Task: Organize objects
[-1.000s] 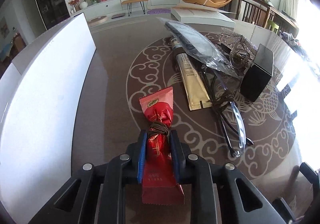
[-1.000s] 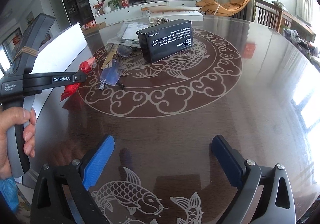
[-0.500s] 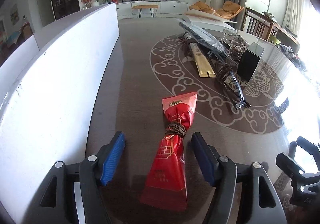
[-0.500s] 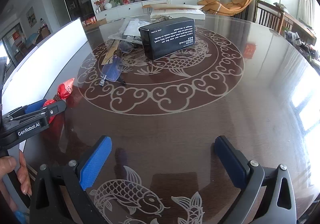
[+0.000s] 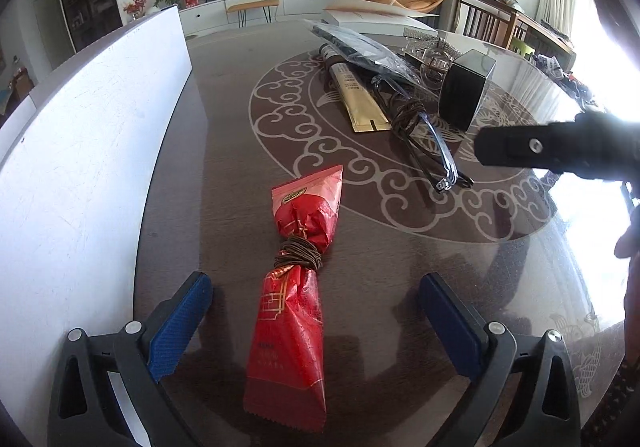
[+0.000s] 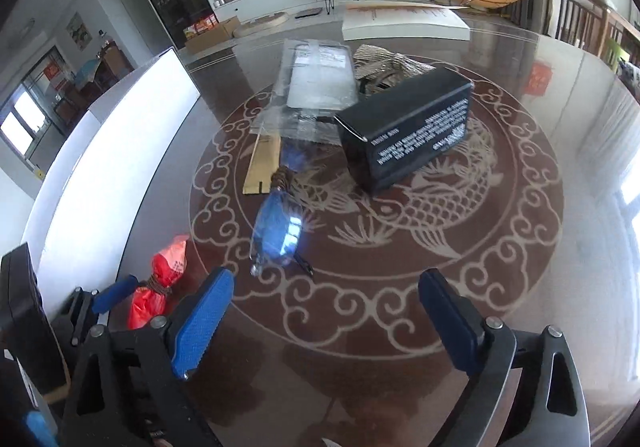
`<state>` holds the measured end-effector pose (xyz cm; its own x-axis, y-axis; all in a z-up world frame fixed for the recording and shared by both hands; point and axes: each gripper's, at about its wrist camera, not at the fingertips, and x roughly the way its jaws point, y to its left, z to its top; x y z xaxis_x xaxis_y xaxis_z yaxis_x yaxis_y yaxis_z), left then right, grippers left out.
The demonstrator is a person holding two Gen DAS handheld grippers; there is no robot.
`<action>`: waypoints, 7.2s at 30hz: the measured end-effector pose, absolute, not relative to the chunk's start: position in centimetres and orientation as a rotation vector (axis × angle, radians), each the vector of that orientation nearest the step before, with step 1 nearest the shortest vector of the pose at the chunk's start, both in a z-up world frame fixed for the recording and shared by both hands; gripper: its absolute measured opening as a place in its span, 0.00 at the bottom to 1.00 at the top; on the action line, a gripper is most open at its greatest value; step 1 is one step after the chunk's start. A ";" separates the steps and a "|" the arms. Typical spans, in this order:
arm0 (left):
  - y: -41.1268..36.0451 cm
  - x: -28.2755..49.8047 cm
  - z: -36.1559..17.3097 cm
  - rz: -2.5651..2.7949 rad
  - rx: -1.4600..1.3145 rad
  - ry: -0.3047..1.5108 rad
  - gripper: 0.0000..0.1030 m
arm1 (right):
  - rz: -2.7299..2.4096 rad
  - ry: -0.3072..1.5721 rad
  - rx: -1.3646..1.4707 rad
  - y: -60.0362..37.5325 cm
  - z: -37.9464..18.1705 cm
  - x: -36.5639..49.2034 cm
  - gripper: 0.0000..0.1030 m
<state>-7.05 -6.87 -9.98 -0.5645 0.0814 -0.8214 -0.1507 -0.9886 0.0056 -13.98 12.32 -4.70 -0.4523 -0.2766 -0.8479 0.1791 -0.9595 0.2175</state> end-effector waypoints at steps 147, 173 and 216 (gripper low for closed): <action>-2.6 -23.5 -8.5 2.780 -1.360 0.098 0.27 | -2.828 -0.020 1.459 22.0 -7.9 -6.5 1.00; -6.7 -10.4 -9.6 2.783 -1.432 0.024 1.00 | -2.828 -0.021 1.459 22.1 -7.9 -6.5 1.00; -6.6 -10.5 -9.7 2.784 -1.431 0.023 1.00 | -2.793 -0.801 1.308 30.6 -5.8 -5.3 0.86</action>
